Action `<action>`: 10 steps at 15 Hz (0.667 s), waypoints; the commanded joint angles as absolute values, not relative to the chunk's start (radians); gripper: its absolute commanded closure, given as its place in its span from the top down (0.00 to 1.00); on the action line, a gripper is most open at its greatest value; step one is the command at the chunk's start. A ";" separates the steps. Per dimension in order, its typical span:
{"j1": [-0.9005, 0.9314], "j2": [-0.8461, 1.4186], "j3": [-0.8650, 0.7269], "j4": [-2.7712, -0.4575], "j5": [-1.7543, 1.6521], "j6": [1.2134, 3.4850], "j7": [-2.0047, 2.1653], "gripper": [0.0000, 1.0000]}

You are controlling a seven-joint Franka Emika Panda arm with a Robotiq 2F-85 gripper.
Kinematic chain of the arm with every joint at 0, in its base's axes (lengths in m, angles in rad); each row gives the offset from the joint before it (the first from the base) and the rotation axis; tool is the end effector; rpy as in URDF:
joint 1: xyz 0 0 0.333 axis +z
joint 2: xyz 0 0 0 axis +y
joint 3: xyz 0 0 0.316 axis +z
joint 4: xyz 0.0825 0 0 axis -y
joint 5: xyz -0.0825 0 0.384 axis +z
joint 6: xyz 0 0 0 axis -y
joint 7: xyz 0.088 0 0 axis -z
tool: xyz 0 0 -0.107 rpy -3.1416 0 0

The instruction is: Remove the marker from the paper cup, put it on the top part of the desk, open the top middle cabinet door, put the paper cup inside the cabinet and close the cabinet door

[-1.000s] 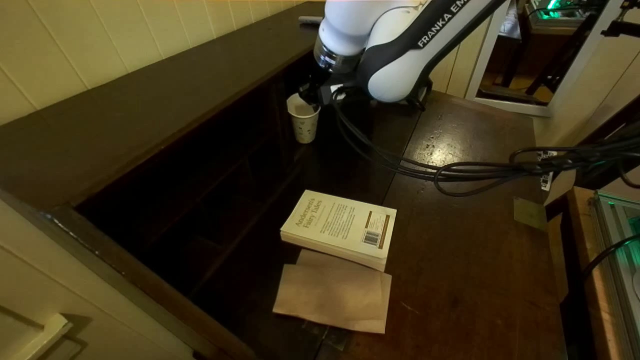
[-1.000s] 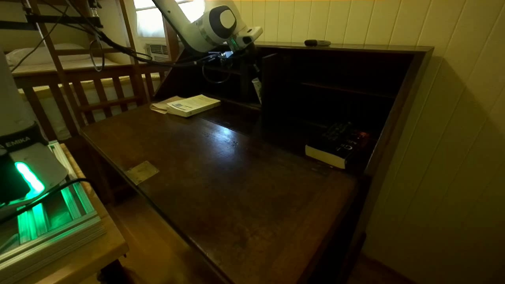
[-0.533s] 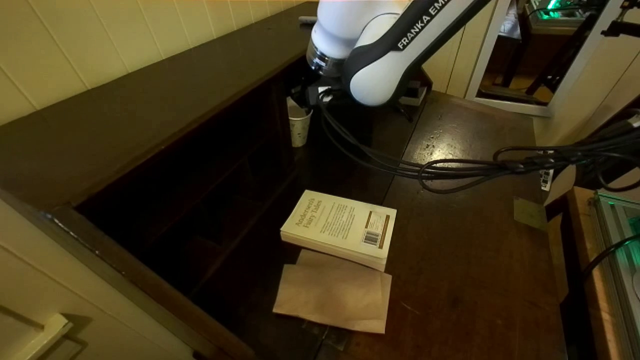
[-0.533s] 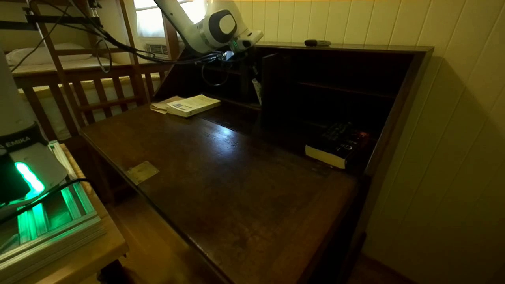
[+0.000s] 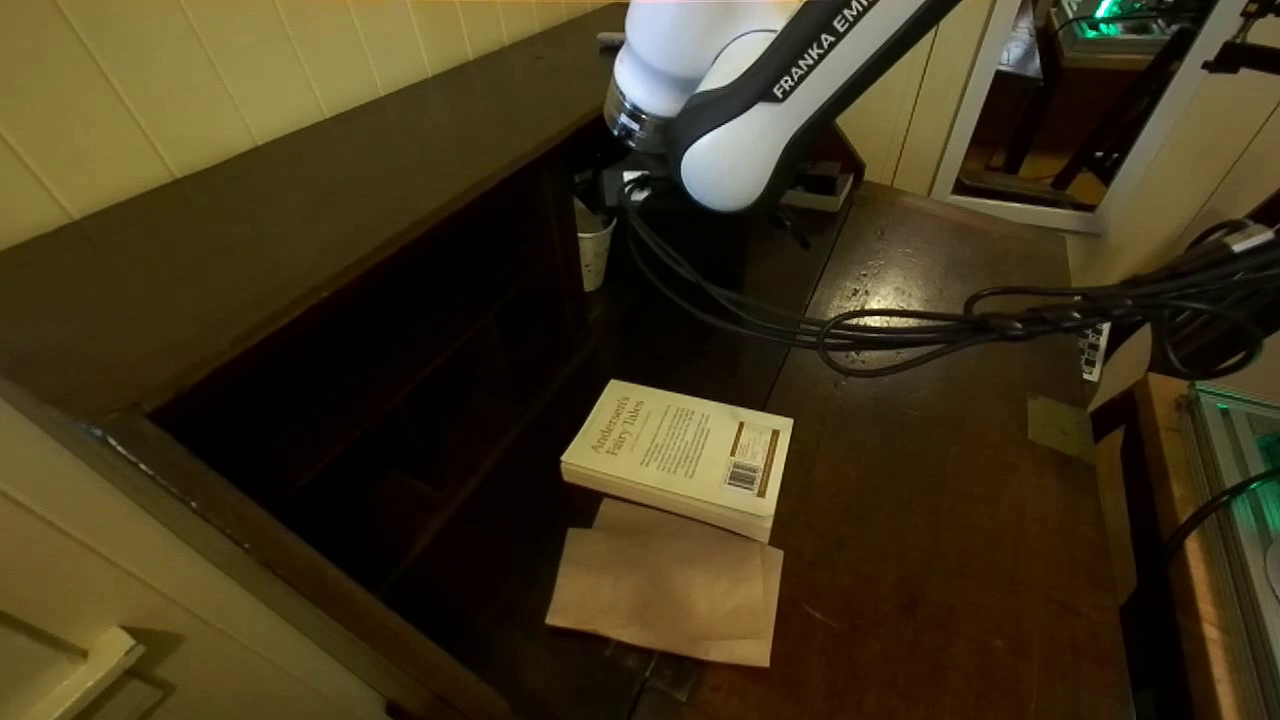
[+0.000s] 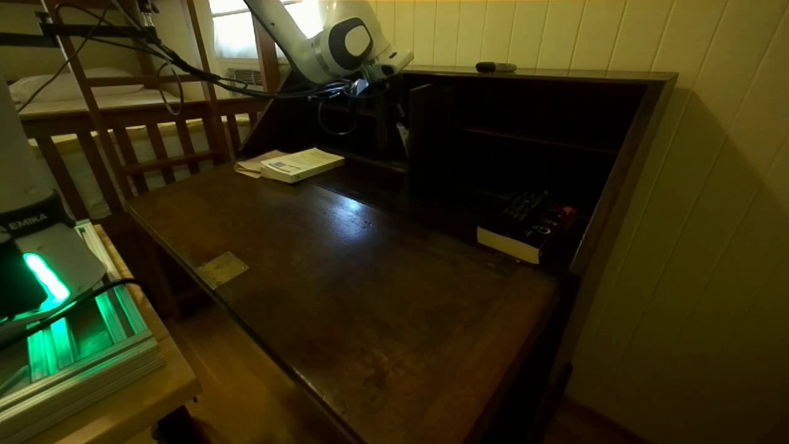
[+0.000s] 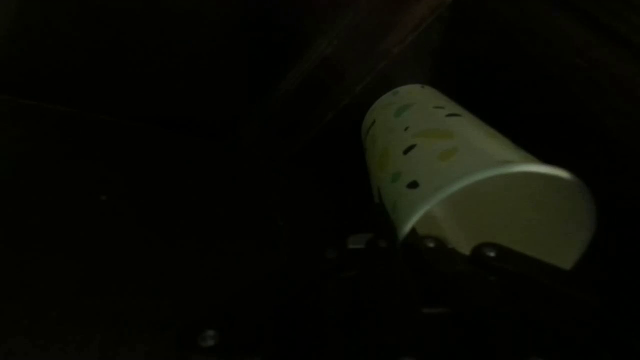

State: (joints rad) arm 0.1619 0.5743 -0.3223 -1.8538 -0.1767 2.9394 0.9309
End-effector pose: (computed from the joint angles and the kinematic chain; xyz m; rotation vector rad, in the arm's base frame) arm 0.6804 -0.0736 0.2813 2.7375 -1.2079 0.8840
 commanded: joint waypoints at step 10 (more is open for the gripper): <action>0.180 0.600 -0.336 -1.818 -0.135 2.947 0.907 0.21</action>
